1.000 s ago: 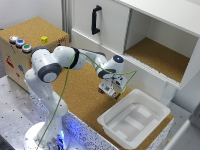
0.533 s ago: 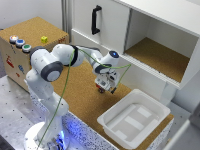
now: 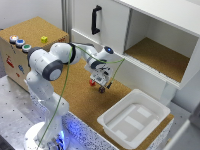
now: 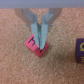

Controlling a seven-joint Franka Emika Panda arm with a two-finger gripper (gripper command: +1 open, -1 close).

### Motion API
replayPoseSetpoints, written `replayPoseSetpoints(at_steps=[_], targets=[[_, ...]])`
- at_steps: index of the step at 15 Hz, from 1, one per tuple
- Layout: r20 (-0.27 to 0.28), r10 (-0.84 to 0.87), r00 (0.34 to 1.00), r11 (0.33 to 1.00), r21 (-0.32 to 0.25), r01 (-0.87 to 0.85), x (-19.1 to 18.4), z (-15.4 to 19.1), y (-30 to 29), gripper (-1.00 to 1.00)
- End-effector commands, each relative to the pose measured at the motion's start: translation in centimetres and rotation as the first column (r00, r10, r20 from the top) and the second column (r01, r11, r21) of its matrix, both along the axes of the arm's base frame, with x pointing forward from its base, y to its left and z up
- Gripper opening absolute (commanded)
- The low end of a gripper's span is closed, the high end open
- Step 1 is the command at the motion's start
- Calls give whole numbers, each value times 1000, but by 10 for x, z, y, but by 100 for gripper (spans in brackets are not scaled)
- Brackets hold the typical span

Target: Take off the pink block that is on top of the other one

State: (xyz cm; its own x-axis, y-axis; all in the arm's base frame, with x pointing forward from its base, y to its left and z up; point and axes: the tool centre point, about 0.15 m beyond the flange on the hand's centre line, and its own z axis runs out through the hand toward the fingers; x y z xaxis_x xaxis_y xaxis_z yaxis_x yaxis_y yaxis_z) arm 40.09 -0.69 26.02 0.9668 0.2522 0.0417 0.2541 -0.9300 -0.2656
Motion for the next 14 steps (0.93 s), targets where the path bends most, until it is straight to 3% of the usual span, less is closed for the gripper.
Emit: replayPoseSetpoints(at_steps=[1,9,10,13,14], targets=[[128,-76,989,992,-92,88,-13,27,-35,100],[85,-146,986,975,-155,158,2,-8,-85,100],[104,-128,986,966,-210,148,4,-15,-82,100],[106,-129,986,948,-278,154,11,-32,-69,100],[98,-157,983,945,-275,179,13,-36,-63,100]])
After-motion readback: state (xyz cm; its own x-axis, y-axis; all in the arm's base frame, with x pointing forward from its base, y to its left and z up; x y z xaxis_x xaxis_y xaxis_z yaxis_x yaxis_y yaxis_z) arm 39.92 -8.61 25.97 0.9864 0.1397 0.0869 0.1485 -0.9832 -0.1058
